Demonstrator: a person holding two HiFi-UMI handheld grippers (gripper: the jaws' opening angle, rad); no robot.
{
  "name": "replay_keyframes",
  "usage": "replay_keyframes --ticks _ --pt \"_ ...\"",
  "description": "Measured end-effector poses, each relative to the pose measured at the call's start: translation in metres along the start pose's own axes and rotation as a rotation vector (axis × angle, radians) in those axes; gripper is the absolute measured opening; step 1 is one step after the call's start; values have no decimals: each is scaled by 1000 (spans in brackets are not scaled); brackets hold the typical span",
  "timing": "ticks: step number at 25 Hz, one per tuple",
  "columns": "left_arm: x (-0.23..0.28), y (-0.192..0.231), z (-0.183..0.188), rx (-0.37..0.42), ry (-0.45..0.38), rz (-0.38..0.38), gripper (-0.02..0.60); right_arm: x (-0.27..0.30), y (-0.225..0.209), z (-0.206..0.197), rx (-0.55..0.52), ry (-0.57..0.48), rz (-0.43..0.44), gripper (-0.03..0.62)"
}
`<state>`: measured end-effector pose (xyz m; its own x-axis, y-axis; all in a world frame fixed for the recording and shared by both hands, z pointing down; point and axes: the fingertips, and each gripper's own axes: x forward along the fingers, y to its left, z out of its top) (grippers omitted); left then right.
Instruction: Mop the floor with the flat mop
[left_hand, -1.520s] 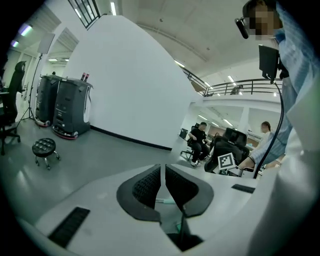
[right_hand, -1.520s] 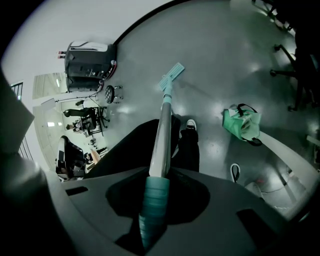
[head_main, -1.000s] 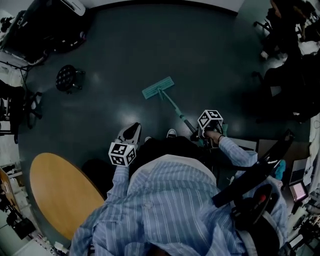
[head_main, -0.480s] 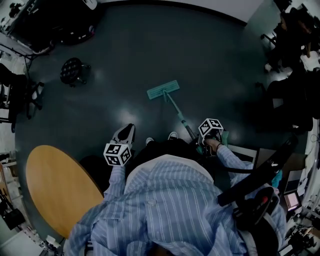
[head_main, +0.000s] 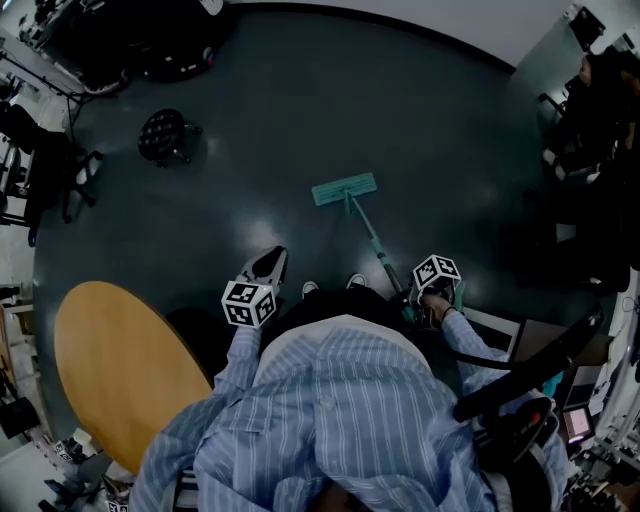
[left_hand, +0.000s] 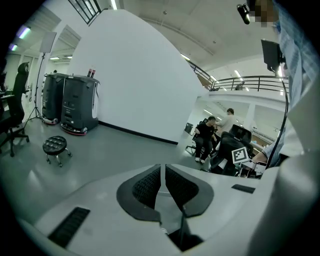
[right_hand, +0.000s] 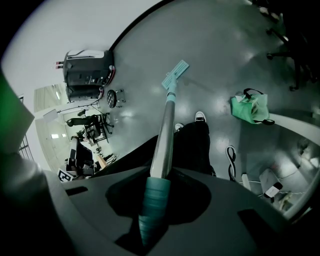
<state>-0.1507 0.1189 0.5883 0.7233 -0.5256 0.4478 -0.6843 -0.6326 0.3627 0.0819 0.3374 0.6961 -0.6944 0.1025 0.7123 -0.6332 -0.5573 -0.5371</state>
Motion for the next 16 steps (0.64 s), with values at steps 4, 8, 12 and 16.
replay_keyframes --ticks 4,8,12,16 --pt "-9 19 0 -31 -17 25 31 4 6 -1 3 0 -6 78" --pt "-18 25 2 -49 -51 77 31 -5 0 -4 10 -18 12 78" --pt "-28 45 3 -74 -80 131 31 -8 1 7 18 -44 34 78" --pt "-40 77 10 -103 -120 185 31 -4 20 26 15 -71 60 78"
